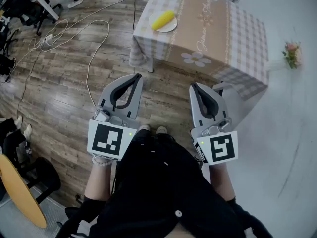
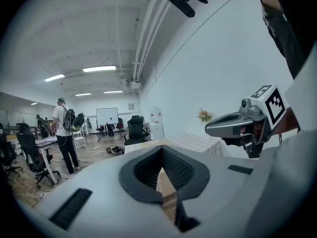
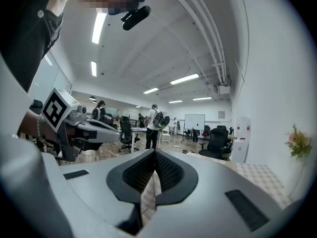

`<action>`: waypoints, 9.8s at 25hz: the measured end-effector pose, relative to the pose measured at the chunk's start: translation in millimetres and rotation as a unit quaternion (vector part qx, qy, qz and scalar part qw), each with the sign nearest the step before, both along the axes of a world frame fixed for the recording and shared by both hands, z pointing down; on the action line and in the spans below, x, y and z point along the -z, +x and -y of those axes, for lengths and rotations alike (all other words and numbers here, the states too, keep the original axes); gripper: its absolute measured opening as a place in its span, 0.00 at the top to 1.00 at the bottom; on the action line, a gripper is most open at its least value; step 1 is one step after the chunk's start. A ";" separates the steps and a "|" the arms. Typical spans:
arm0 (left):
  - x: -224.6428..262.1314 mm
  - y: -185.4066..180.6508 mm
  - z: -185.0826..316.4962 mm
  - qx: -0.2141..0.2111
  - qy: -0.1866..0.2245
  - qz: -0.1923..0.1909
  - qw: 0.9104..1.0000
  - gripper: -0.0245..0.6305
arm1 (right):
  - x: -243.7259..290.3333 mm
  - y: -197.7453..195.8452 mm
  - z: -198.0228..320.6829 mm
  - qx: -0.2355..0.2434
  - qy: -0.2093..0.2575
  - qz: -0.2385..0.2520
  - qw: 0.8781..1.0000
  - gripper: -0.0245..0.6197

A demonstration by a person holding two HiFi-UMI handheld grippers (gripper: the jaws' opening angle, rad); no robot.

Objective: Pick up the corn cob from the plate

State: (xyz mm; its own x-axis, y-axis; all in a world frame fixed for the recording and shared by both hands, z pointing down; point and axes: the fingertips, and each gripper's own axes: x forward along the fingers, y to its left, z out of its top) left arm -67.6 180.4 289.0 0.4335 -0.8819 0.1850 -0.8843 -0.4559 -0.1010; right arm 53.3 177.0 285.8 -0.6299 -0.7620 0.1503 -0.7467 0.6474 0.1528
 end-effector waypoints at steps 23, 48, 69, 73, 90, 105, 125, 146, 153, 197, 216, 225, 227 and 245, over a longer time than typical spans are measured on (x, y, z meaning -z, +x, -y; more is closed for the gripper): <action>5.8 17.4 -11.4 0.018 0.002 0.005 1.000 0.94 | 2.0 24.1 -7.1 0.009 -0.013 0.019 1.000 0.90; -3.9 58.5 -59.5 0.059 0.014 0.004 0.998 0.94 | -11.1 65.5 -44.4 0.046 -0.001 0.023 0.999 0.90; -2.8 74.6 -23.7 0.029 0.019 -0.001 0.999 0.94 | -11.6 86.0 -19.2 0.016 0.005 0.028 0.999 0.90; 2.5 73.7 -3.9 0.021 0.025 -0.005 0.999 0.94 | -7.1 87.4 -3.2 0.004 0.008 0.025 1.000 0.90; 3.1 49.9 104.7 -0.007 0.014 -0.011 1.000 0.94 | -3.1 53.9 93.8 -0.011 0.003 0.009 1.000 0.90; 8.7 11.6 199.6 -0.034 0.013 -0.017 0.999 0.94 | 1.5 6.1 180.0 -0.024 -0.002 -0.008 1.000 0.90; 5.3 -20.1 311.6 -0.075 0.024 -0.028 0.997 0.94 | 0.7 -27.0 282.4 -0.067 0.007 -0.010 0.998 0.90; -7.5 -35.8 331.5 -0.055 0.009 -0.030 0.998 0.94 | -10.5 -35.4 308.2 -0.057 -0.007 -0.011 0.998 0.90; -2.6 -34.5 337.2 -0.027 0.011 -0.026 0.999 0.94 | -8.2 -34.3 325.0 -0.028 -0.008 -0.008 1.000 0.90; -17.9 3.4 367.3 -0.031 0.004 0.004 1.000 0.94 | -13.9 4.9 347.4 -0.015 -0.024 -0.011 1.000 0.90; -100.3 26.5 407.6 -0.073 -0.073 0.034 0.994 0.94 | -31.5 36.2 348.6 -0.076 -0.053 -0.022 0.995 0.90; -161.1 36.6 424.8 -0.094 -0.158 0.047 0.982 0.77 | -39.5 48.1 346.1 -0.096 -0.072 -0.034 0.992 0.90; -175.7 39.2 425.2 -0.100 -0.179 0.053 0.977 0.70 | -41.0 48.4 344.6 -0.098 -0.079 -0.038 0.991 0.90; -271.9 49.8 432.3 -0.104 -0.289 0.072 0.949 0.55 | -49.4 65.8 331.5 -0.129 -0.091 -0.042 0.987 0.90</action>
State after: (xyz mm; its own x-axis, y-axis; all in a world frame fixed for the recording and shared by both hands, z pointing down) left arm -17.9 -251.9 560.8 0.5210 -0.5127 0.6824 -0.7653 -0.6347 0.1073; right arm 119.2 -154.5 335.2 -0.3976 -0.8510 0.3431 -0.8801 0.4595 0.1195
